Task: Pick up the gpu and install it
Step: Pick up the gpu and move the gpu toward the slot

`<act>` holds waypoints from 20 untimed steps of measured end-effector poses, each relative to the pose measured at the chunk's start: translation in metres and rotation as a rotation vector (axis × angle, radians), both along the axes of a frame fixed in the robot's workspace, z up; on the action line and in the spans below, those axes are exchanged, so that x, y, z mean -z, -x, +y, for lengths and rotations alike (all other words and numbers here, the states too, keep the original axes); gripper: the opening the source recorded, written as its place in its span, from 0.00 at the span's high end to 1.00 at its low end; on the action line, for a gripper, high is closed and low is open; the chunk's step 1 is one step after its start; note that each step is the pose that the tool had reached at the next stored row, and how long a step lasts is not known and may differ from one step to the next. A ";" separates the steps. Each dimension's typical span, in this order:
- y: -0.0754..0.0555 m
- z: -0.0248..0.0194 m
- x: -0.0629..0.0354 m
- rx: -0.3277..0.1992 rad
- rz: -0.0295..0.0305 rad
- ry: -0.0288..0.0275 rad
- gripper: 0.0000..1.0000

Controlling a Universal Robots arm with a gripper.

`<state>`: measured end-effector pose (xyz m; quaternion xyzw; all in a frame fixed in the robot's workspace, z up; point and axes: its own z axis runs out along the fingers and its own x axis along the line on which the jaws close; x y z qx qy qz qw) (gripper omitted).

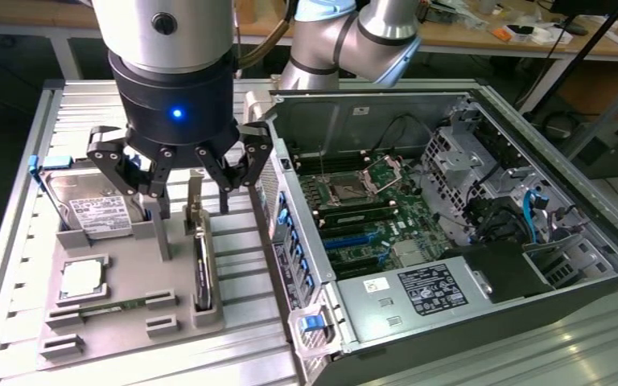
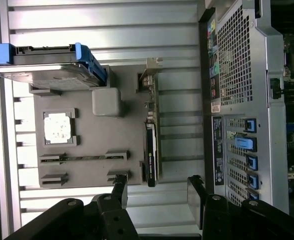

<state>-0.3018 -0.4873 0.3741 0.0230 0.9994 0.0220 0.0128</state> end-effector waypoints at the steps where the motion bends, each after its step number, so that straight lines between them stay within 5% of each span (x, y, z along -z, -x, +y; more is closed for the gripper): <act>1: 0.000 0.0000 0.0004 -0.001 0.0000 0.0000 0.40; 20: 0.000 0.0000 0.0100 -0.028 -0.0001 0.0000 0.40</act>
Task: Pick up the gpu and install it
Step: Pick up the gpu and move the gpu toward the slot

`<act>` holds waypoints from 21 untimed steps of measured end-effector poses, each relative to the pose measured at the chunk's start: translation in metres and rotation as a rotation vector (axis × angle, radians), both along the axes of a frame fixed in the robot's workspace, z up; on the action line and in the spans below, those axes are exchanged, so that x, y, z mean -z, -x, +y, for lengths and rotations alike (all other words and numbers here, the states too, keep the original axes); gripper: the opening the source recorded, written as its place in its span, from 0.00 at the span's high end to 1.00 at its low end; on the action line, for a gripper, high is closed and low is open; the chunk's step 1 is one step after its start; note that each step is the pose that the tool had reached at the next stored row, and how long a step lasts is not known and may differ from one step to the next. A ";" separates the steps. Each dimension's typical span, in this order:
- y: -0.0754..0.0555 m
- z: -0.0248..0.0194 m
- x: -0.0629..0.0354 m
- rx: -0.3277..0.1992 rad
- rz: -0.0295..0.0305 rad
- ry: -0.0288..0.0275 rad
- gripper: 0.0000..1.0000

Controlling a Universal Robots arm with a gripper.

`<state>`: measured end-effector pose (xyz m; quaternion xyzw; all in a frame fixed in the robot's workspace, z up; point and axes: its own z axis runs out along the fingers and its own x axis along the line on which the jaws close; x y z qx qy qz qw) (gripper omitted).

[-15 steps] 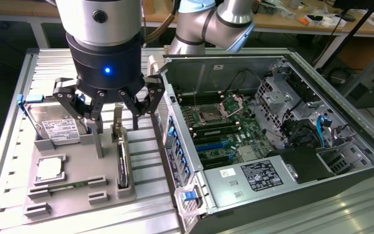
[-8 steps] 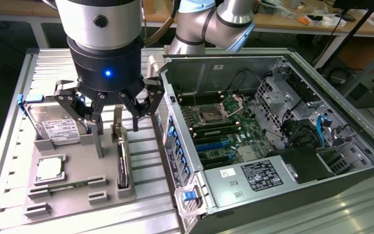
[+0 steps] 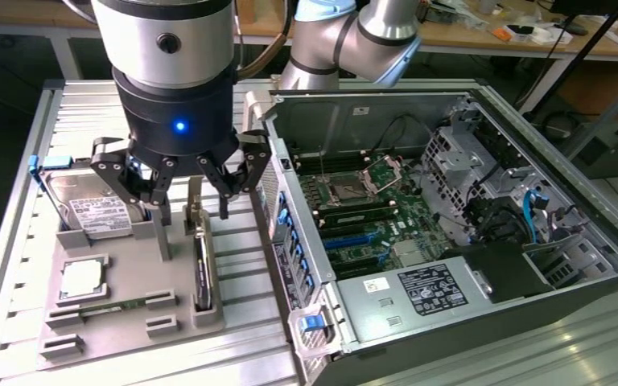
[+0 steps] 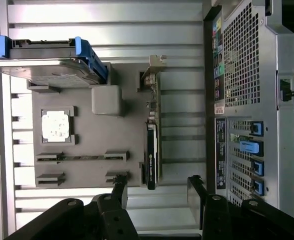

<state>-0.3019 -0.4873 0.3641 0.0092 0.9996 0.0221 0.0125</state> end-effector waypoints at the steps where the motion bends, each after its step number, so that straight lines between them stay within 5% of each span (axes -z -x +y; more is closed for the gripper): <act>1: 0.000 0.0000 0.0003 -0.007 -0.0001 0.0000 0.40; 21: 0.000 0.0000 0.0069 -0.008 -0.0001 -0.0001 0.40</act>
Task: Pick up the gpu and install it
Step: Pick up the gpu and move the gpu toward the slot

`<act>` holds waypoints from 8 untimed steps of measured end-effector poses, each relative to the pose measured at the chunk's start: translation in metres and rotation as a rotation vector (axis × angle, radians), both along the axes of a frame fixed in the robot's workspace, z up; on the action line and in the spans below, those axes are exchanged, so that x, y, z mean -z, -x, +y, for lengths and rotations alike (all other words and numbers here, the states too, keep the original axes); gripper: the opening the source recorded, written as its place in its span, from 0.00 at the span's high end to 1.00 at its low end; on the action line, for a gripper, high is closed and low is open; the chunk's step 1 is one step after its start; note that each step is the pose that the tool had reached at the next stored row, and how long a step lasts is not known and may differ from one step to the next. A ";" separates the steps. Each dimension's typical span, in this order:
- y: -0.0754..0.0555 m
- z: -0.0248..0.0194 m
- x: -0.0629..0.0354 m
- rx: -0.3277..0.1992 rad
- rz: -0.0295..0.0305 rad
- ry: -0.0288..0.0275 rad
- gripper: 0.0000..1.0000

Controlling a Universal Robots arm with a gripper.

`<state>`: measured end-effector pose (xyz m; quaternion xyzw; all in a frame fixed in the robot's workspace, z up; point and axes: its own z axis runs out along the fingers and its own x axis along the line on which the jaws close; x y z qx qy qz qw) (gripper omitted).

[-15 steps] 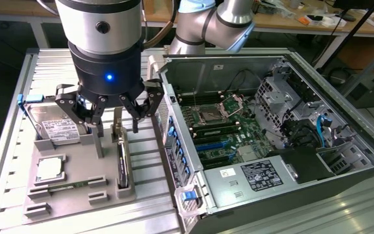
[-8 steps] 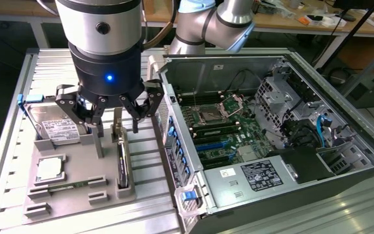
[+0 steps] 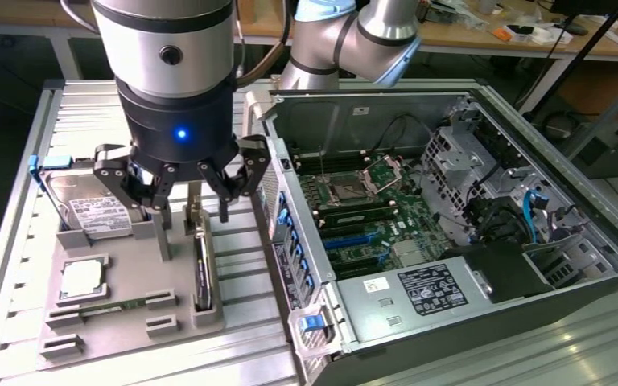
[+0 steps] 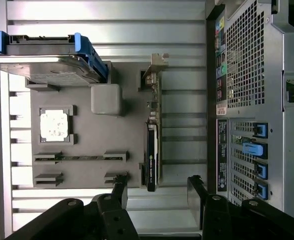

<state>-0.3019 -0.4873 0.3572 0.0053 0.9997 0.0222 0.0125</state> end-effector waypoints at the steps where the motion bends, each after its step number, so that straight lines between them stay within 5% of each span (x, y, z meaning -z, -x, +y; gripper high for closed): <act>1: 0.000 0.0000 0.0007 0.000 0.0000 0.0000 0.40; 8: 0.000 0.0000 0.0077 -0.001 0.0000 0.0001 0.40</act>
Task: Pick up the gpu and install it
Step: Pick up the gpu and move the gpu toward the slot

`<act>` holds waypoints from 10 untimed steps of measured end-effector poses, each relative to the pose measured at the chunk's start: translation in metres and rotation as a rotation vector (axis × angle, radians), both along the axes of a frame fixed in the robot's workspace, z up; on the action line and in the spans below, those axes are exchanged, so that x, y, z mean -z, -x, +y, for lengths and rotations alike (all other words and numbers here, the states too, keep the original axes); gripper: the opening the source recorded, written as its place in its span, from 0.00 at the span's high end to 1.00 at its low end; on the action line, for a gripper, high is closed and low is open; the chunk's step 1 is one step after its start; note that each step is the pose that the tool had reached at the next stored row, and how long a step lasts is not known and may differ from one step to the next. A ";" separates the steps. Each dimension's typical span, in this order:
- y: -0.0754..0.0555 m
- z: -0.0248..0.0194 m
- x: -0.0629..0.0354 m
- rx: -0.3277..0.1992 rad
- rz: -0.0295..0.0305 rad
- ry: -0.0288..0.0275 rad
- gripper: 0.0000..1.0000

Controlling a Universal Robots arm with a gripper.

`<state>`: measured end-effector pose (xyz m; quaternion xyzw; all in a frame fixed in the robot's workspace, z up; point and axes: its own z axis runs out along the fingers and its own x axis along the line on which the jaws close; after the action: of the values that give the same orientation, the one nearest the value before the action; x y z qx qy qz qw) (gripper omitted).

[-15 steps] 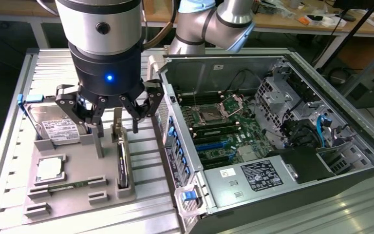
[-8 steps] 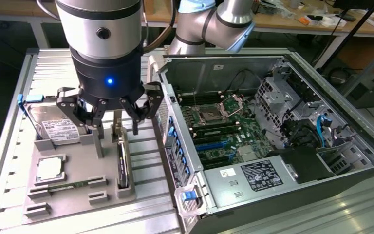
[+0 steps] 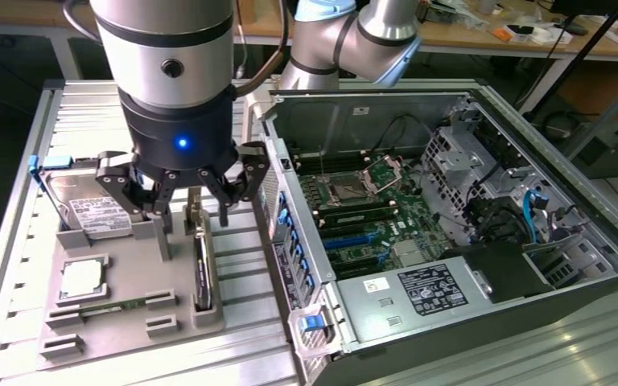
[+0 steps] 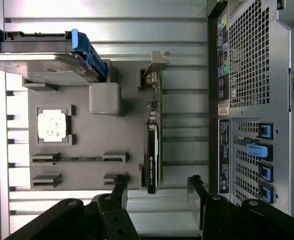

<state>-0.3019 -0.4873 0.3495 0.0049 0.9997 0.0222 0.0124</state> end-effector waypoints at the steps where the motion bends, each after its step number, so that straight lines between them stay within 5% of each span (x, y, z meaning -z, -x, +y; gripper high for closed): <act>1: 0.000 0.0000 0.0013 -0.001 -0.0001 0.0000 0.40; 10: -0.001 0.0001 0.0094 -0.009 -0.0001 0.0000 0.40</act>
<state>-0.3013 -0.4872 0.3400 0.0003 0.9997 0.0223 0.0124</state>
